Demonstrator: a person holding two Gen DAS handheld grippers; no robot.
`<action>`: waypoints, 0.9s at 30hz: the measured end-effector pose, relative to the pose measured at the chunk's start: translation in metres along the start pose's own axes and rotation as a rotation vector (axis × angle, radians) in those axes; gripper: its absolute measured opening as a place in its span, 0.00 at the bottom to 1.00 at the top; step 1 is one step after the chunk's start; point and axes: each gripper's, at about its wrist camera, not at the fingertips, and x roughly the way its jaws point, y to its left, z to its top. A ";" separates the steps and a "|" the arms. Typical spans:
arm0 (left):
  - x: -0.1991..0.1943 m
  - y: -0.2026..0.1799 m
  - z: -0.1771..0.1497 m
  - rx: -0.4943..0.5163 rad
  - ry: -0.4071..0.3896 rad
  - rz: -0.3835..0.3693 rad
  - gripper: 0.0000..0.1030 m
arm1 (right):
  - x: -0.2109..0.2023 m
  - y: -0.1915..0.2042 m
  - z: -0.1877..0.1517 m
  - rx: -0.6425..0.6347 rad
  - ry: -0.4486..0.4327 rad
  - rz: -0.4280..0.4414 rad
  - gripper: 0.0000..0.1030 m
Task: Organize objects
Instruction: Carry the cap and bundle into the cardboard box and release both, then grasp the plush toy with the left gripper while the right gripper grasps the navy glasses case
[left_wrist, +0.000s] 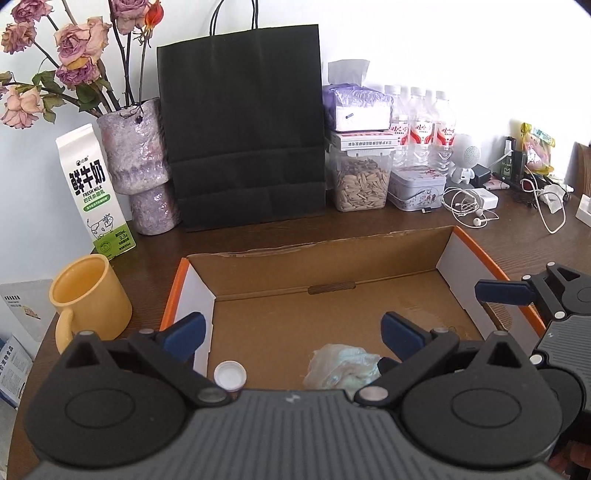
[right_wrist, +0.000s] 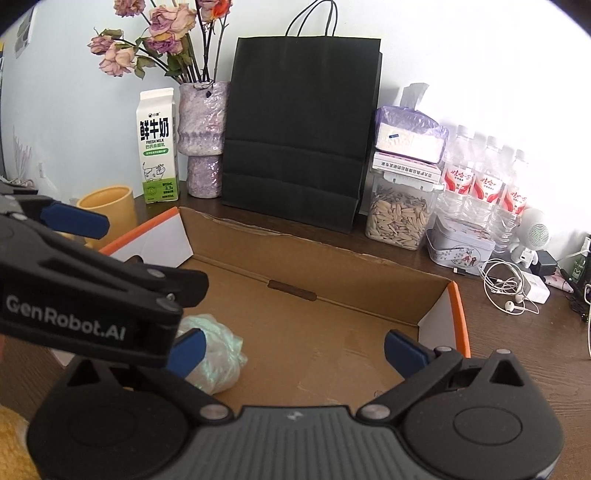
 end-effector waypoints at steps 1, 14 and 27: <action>-0.002 0.000 0.000 0.002 -0.003 0.003 1.00 | -0.002 0.000 0.000 0.000 -0.002 -0.001 1.00; -0.063 0.001 -0.011 0.000 -0.124 0.033 1.00 | -0.060 0.007 -0.008 -0.002 -0.102 -0.010 1.00; -0.133 0.015 -0.061 -0.051 -0.186 0.059 1.00 | -0.134 0.022 -0.054 -0.013 -0.184 0.002 1.00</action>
